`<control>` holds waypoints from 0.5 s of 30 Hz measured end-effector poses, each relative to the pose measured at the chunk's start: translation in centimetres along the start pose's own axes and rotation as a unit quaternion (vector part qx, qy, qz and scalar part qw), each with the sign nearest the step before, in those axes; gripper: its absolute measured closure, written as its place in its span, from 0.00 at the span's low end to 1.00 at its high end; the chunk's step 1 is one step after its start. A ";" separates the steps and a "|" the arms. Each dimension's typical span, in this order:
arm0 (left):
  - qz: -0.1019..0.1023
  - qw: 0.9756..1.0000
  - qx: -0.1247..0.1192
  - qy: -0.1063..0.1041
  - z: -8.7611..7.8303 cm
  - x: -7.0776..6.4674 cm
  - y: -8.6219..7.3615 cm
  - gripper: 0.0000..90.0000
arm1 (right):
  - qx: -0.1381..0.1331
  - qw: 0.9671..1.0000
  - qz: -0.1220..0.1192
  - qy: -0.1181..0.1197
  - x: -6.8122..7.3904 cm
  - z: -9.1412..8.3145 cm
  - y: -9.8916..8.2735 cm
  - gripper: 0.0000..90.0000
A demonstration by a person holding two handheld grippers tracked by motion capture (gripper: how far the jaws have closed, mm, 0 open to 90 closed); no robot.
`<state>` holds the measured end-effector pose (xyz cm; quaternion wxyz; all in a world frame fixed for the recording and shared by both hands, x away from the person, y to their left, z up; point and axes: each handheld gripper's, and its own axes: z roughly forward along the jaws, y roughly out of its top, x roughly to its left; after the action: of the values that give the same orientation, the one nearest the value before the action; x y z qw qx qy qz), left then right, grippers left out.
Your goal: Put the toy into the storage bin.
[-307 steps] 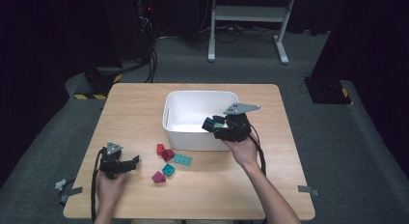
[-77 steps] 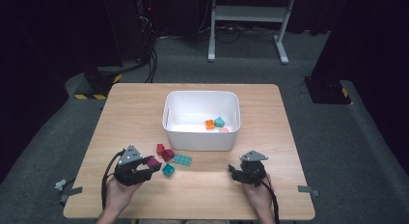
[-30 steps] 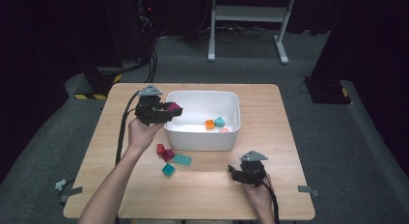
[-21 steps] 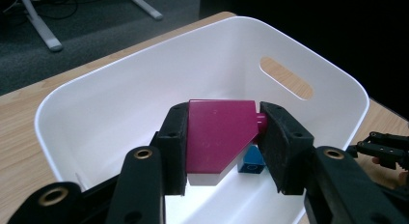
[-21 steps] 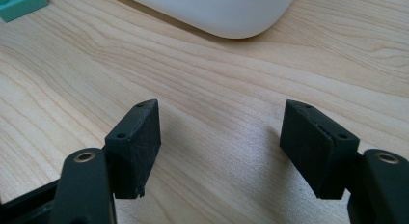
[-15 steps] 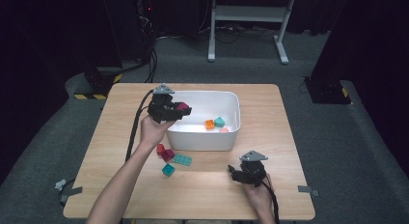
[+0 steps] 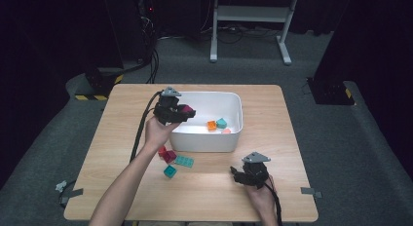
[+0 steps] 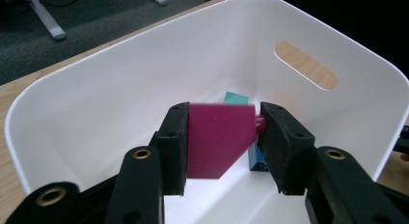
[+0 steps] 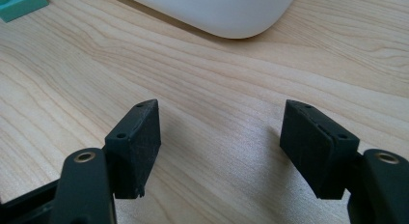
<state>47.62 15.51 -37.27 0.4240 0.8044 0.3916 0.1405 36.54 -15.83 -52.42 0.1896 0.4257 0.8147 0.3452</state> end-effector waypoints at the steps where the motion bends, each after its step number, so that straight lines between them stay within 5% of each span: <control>1: -0.001 1.000 0.000 0.004 0.1 0.0 0.0 0.58 | 0.000 1.000 0.000 0.000 0.0 0.0 0.0 0.34; 7: -0.001 1.000 -0.002 0.014 -0.3 -0.2 -0.1 0.43 | 0.000 1.000 0.000 0.001 0.0 0.0 0.0 0.34; 15: -0.004 0.999 -0.039 0.023 -2.4 -0.2 -0.4 0.32 | 0.001 1.000 0.000 0.001 0.0 0.0 0.0 0.33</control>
<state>45.94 16.85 -36.13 0.4466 0.7822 0.3987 0.1724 36.54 -15.82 -52.41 0.1888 0.4254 0.8152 0.3449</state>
